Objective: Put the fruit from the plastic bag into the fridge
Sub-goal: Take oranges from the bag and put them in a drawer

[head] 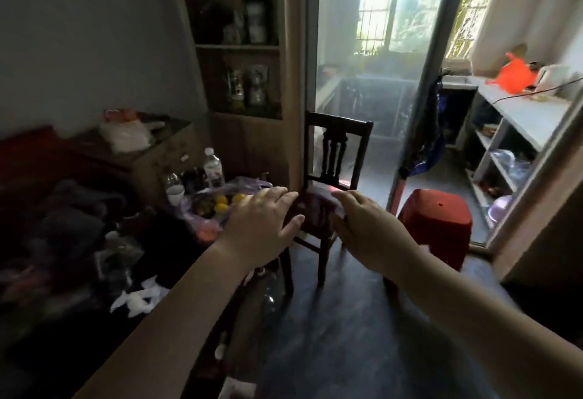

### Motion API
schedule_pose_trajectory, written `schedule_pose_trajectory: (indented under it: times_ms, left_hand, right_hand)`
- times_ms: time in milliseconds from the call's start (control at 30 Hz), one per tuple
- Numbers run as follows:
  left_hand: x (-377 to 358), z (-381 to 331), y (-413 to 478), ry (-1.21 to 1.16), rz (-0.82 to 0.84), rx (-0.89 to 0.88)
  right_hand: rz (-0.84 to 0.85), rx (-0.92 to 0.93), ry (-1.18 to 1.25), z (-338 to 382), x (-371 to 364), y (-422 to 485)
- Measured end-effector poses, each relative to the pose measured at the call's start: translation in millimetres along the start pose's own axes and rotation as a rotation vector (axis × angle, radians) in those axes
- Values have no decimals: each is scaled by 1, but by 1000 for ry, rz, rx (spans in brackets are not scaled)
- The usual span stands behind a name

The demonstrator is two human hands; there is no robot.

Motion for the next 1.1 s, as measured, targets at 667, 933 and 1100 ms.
schedule_pose_trajectory:
  times_ms: [667,933,1100]
  left_hand:
    - [-106,115,71,49,24,491]
    - [-147,154,75,48,78,659]
    - [-173,204,84,28,86,710]
  right_hand:
    - [251,357,124,-62,-148,182]
    - [369,451,211,-67,-217,219]
    - [446,463,191,-57,-266,254]
Point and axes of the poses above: each hand's wrist, its own y-axis towards the middle knuckle, its own x-axis out of the back of the hand, z = x × y, the point moved 5 cm from there along y, towards the middle knuckle, and after that the axes turned 5 degrees about -z, right-handed, at the moved point
